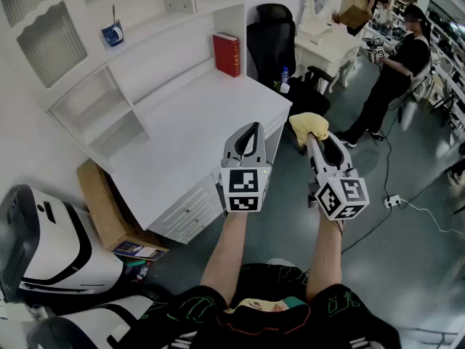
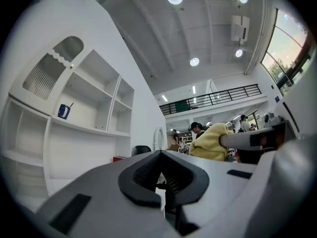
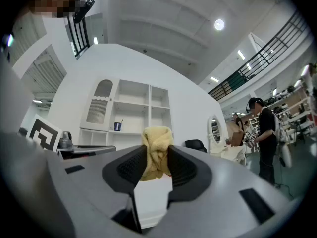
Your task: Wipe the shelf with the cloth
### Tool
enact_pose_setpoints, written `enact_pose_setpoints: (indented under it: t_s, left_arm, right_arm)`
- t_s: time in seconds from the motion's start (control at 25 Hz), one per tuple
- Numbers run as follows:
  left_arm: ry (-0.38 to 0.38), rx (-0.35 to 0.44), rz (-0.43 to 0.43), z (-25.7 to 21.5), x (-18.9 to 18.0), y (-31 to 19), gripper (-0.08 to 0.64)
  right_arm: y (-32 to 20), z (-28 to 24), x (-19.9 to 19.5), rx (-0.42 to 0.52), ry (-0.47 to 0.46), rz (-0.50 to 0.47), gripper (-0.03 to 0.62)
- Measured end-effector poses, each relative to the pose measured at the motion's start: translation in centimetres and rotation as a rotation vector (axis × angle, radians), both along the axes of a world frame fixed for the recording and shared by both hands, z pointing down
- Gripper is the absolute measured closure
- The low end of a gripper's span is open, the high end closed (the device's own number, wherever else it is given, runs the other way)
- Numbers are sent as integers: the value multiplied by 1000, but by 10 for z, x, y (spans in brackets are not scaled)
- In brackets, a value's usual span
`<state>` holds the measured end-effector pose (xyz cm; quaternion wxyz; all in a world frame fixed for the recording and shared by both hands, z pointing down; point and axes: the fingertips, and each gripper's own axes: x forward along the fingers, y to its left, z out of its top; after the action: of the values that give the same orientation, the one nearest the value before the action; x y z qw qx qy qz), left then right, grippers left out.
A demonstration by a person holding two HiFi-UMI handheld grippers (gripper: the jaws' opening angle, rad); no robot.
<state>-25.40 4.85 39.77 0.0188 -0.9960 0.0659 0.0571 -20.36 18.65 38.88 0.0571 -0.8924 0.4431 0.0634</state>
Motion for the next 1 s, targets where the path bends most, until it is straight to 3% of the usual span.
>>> enact_pose_setpoints:
  t_s: [0.36,0.56,0.8,1.0]
  left_arm:
    - [-7,-22,-4,4,7,-11,568]
    - [-6,-37,-47,8,21,-34,569]
    - [-2,-33,-117,8,56,-73,568]
    - [-12,-24,-154,1,109,-103,568]
  right_arm:
    - [-12,3,13,29,-53,-42,451]
    - [-33,6,35,42,-55,-85,449]
    - [-70,7,76,72,-64,-151,449]
    - [-99,4,136,82,-75,-185,449]
